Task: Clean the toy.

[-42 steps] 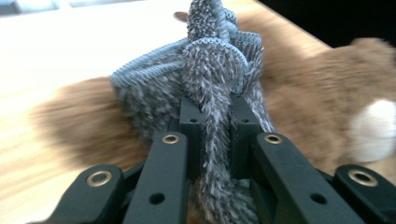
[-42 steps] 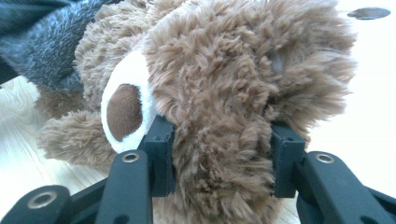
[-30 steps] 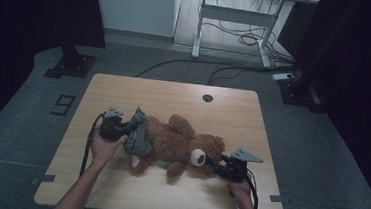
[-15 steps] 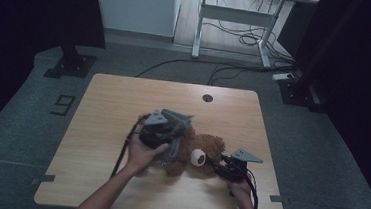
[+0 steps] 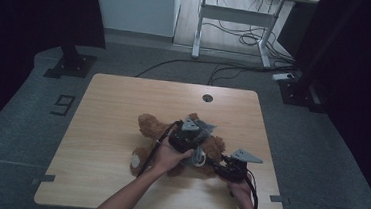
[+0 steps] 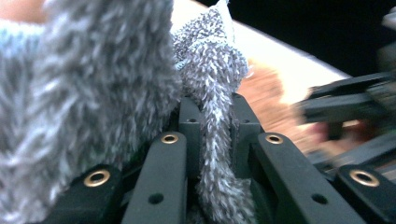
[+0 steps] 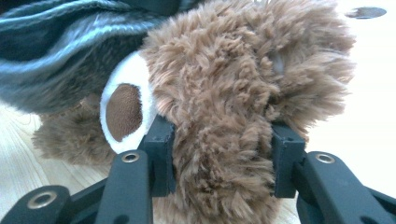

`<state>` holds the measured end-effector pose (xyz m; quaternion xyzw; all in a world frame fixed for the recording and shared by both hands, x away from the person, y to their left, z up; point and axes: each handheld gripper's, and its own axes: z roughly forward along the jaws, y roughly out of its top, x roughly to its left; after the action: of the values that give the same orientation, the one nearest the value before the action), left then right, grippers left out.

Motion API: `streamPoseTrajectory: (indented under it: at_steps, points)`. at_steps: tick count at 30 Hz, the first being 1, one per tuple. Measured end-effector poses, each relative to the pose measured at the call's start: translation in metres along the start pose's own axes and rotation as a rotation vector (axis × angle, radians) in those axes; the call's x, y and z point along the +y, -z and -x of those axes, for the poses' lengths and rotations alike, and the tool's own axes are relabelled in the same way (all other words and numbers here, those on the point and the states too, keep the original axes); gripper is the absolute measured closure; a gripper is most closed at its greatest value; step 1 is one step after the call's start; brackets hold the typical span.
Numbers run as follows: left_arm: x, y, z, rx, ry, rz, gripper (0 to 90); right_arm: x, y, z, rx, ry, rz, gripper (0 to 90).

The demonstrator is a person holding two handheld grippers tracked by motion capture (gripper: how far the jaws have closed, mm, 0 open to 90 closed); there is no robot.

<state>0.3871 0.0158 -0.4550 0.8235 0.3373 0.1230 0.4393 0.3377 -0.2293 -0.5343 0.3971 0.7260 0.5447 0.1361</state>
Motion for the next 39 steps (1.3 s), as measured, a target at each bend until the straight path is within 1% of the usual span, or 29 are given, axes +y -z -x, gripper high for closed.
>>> streamPoseTrajectory:
  at_steps: [1, 3, 4, 5, 6, 8, 10, 12, 15, 16, 18, 19, 20, 21, 22, 24, 26, 27, 28, 30, 31, 34, 35, 37, 39]
  points:
    - [-0.005, 0.005, -0.009, 0.002, 0.023, 0.0, 78.6, 0.0, 0.0, 0.0, 0.0, 0.001, -0.001, 53.6]
    - [-0.015, 0.02, -0.029, -0.014, 0.086, 0.031, 78.6, 0.0, 0.0, 0.0, 0.001, 0.0, -0.001, 53.6]
    - [-0.018, 0.026, -0.035, -0.017, 0.098, 0.04, 78.6, 0.0, 0.0, 0.0, 0.002, -0.002, 0.0, 53.6]
    - [-0.021, 0.034, -0.04, -0.008, 0.104, 0.05, 78.6, 0.0, 0.0, 0.0, 0.003, -0.003, 0.0, 53.6]
    - [-0.025, 0.044, -0.047, 0.013, 0.103, 0.063, 78.6, 0.0, 0.0, 0.0, 0.004, -0.004, 0.0, 53.6]
    - [-0.03, 0.057, -0.057, 0.052, 0.108, 0.074, 78.6, 0.0, 0.0, 0.001, 0.005, -0.006, 0.001, 53.6]
    - [-0.038, 0.07, -0.073, 0.091, 0.137, 0.08, 78.7, 0.0, 0.0, 0.001, 0.006, -0.008, 0.003, 53.6]
    - [-0.048, 0.079, -0.09, 0.113, 0.185, 0.074, 78.7, 0.0, 0.0, 0.001, 0.007, -0.008, 0.004, 53.6]
    - [-0.065, 0.086, -0.113, 0.14, 0.238, 0.052, 78.7, 0.0, 0.0, 0.001, 0.009, -0.009, 0.005, 53.6]
    - [-0.071, 0.087, -0.119, 0.148, 0.249, 0.04, 78.7, 0.0, -0.001, 0.001, 0.01, -0.011, 0.006, 53.6]
    - [-0.081, 0.088, -0.129, 0.16, 0.279, 0.028, 78.7, 0.0, -0.001, 0.002, 0.011, -0.014, 0.007, 53.6]
    - [-0.086, 0.088, -0.134, 0.173, 0.286, 0.016, 78.7, 0.0, -0.001, 0.002, 0.011, -0.014, 0.007, 53.6]
    - [-0.091, 0.087, -0.139, 0.196, 0.294, -0.006, 78.7, 0.0, -0.001, 0.002, 0.011, -0.015, 0.007, 53.6]
    - [-0.095, 0.087, -0.142, 0.204, 0.304, -0.021, 78.7, -0.001, -0.001, 0.002, 0.011, -0.015, 0.007, 53.6]
    - [-0.1, 0.085, -0.146, 0.204, 0.32, -0.04, 78.8, -0.001, 0.0, 0.002, 0.011, -0.015, 0.007, 53.6]
    - [-0.108, 0.084, -0.151, 0.196, 0.341, -0.058, 78.8, -0.001, 0.0, 0.002, 0.012, -0.013, 0.006, 53.6]
    - [-0.112, 0.085, -0.15, 0.172, 0.355, -0.039, 78.8, -0.001, 0.0, 0.002, 0.013, -0.009, 0.005, 53.6]
    - [-0.111, 0.086, -0.148, 0.156, 0.353, -0.025, 78.8, -0.001, 0.0, 0.002, 0.013, -0.011, 0.005, 53.6]
    - [-0.107, 0.087, -0.144, 0.133, 0.34, -0.007, 78.9, -0.001, 0.0, 0.002, 0.014, -0.012, 0.005, 53.6]
    - [-0.099, 0.087, -0.136, 0.101, 0.332, 0.015, 78.9, -0.001, 0.0, 0.002, 0.013, -0.015, 0.006, 53.6]
    - [-0.096, 0.086, -0.133, 0.096, 0.336, 0.025, 79.0, -0.001, 0.0, 0.002, 0.012, -0.016, 0.006, 53.6]
    - [-0.087, 0.08, -0.126, 0.035, 0.384, 0.06, 79.4, -0.001, 0.0, 0.002, 0.009, -0.017, 0.004, 53.6]
    - [-0.085, 0.079, -0.124, 0.029, 0.391, 0.073, 79.6, -0.001, 0.001, 0.002, 0.009, -0.019, 0.003, 53.6]
    - [-0.082, 0.081, -0.12, 0.022, 0.386, 0.105, 79.8, -0.002, 0.001, 0.003, 0.01, -0.021, 0.004, 53.7]
    - [-0.078, 0.089, -0.118, 0.021, 0.379, 0.143, 79.8, -0.002, 0.001, 0.004, 0.012, -0.023, 0.003, 53.7]
